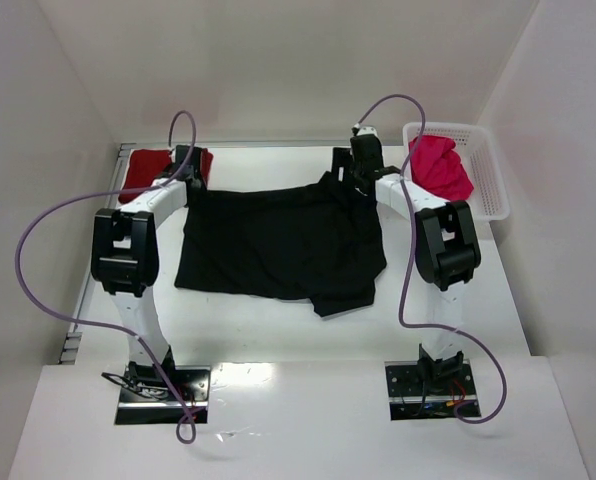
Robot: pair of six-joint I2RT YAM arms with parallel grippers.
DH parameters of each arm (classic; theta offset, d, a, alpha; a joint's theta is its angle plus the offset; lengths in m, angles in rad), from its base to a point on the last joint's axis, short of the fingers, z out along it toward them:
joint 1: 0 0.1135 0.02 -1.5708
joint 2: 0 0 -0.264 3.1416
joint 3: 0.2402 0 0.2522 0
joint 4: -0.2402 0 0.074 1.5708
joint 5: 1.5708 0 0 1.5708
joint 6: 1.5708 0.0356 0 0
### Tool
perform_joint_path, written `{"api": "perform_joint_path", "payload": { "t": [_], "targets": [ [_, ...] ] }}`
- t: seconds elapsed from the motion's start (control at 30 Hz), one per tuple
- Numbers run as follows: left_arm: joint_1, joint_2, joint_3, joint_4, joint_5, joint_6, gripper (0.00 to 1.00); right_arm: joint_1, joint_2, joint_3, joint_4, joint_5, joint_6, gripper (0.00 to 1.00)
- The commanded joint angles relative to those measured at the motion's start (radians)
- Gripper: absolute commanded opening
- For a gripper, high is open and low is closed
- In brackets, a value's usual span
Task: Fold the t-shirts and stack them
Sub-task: Flatten out the tshirt
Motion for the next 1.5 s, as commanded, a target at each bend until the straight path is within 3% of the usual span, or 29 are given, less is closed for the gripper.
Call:
{"api": "perform_joint_path", "payload": {
  "t": [0.0,0.03,0.4,0.77,1.17,1.3,1.33,1.47],
  "targets": [
    [0.023,0.019,0.084,0.057,0.017,0.001,0.00,-0.009,-0.037,0.048,0.079,0.031,-0.033,0.93],
    [0.023,0.019,0.084,0.057,0.017,0.010,0.00,-0.009,-0.049,0.033,0.094,0.031,-0.033,1.00],
    [0.054,0.135,0.316,0.054,0.017,0.078,0.00,-0.009,-0.095,-0.034,0.009,-0.022,-0.058,1.00],
    [0.054,0.181,0.333,0.063,0.017,0.087,0.00,-0.009,-0.029,-0.029,-0.007,-0.231,0.108,0.77],
    [0.072,0.211,0.324,0.075,0.035,0.078,0.00,0.024,0.126,0.074,-0.050,-0.184,0.108,0.72],
    [0.081,0.211,0.315,0.075,0.045,0.069,0.00,0.024,0.146,0.107,-0.050,-0.184,0.126,0.60],
    [0.081,0.211,0.315,0.075,0.045,0.069,0.00,0.024,0.155,0.117,-0.050,-0.174,0.126,0.48],
    [0.081,0.211,0.305,0.075,0.045,0.069,0.00,0.024,0.132,0.137,-0.050,-0.147,0.135,0.19]
  ]
}}
